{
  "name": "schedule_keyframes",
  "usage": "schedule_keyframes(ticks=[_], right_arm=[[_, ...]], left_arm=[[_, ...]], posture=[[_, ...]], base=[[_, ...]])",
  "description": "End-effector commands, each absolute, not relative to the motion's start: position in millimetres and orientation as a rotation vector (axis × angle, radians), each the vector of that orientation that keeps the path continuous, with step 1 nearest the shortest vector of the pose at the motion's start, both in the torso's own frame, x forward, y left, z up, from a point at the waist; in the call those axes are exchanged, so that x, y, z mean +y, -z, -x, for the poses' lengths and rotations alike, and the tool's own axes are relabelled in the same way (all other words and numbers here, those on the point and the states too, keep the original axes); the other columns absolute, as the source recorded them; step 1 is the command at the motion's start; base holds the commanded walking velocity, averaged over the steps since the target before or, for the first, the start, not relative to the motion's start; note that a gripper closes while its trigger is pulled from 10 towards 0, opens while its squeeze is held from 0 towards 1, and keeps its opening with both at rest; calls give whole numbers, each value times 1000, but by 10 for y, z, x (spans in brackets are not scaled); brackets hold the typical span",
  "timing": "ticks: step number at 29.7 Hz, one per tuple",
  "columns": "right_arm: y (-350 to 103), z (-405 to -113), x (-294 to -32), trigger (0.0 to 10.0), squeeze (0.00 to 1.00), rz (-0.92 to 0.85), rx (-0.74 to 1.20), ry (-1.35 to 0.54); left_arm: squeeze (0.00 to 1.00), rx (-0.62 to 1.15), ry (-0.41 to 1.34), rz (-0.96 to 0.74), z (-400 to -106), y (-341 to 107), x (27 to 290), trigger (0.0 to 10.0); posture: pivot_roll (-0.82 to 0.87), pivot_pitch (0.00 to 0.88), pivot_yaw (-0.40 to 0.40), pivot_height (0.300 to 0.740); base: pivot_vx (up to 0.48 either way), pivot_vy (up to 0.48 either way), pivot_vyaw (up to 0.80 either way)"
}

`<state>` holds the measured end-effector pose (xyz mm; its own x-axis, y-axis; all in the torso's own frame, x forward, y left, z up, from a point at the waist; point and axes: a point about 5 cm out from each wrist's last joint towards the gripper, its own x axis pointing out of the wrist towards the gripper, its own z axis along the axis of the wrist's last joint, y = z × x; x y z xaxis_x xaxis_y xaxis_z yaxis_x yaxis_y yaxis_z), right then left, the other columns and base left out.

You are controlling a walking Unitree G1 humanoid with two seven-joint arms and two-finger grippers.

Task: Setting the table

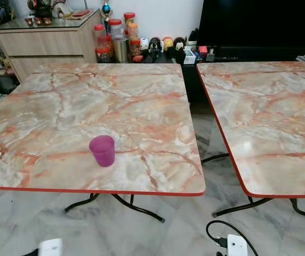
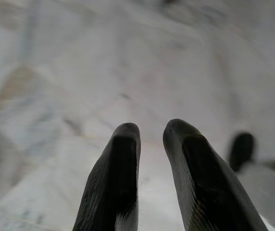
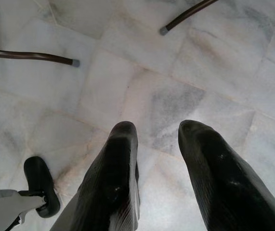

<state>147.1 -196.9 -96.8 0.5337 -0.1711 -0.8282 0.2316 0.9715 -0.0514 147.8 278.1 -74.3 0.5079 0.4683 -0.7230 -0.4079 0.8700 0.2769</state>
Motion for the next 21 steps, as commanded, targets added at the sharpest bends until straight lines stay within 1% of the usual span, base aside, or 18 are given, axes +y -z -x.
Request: schedule_keyframes(ticks=[1,3,5,9,12,13,14,17,18,19,21], right_arm=[[961,-1498,-1953,10000,0,-73,976,241],[959,-1506,-1951,10000,0,-71,977,240],[958,-1510,-1947,10000,0,-72,977,239],[947,-1552,-1919,10000,0,-72,972,230],[936,-1581,-1912,10000,0,-71,966,224],[931,-1594,-1915,10000,0,-71,963,224],[929,-1598,-1918,10000,0,-70,961,224],[924,-1603,-1938,10000,0,-65,959,224],[926,-1591,-1957,10000,0,-58,964,223],[927,-1588,-1964,10000,0,-55,966,222],[928,-1582,-1978,10000,0,-52,967,223]], left_arm=[[0,806,-706,-90,-1483,622,2999,10000],[0,763,-820,-115,-1454,536,3168,10000],[0,751,-853,-124,-1441,509,3220,10000],[0,681,-1032,-232,-1387,313,3520,10000],[0,603,-1177,-311,-1385,126,3718,10000],[0,552,-1246,-340,-1402,15,3817,10000],[0,531,-1272,-353,-1411,-30,3852,10000],[0,381,-1328,-436,-1577,-319,3990,10000],[0,245,-1329,-514,-1762,-592,4066,10000],[0,186,-1332,-539,-1839,-711,4089,10000],[0,10,-1303,-634,-2093,-1114,4142,10000]], posture=[[62,0,7,736],[79,0,2,736],[82,0,1,736],[95,0,-4,736],[93,0,-5,736],[89,0,-10,736],[89,0,-11,736],[90,0,-18,736],[92,0,-23,736],[94,0,-24,736],[95,0,-25,736]], base=[[0,0,0],[0,0,0],[0,0,0],[0,0,0],[0,0,0],[0,0,0],[0,0,0],[0,0,0],[0,0,0],[0,0,0],[0,0,0]])
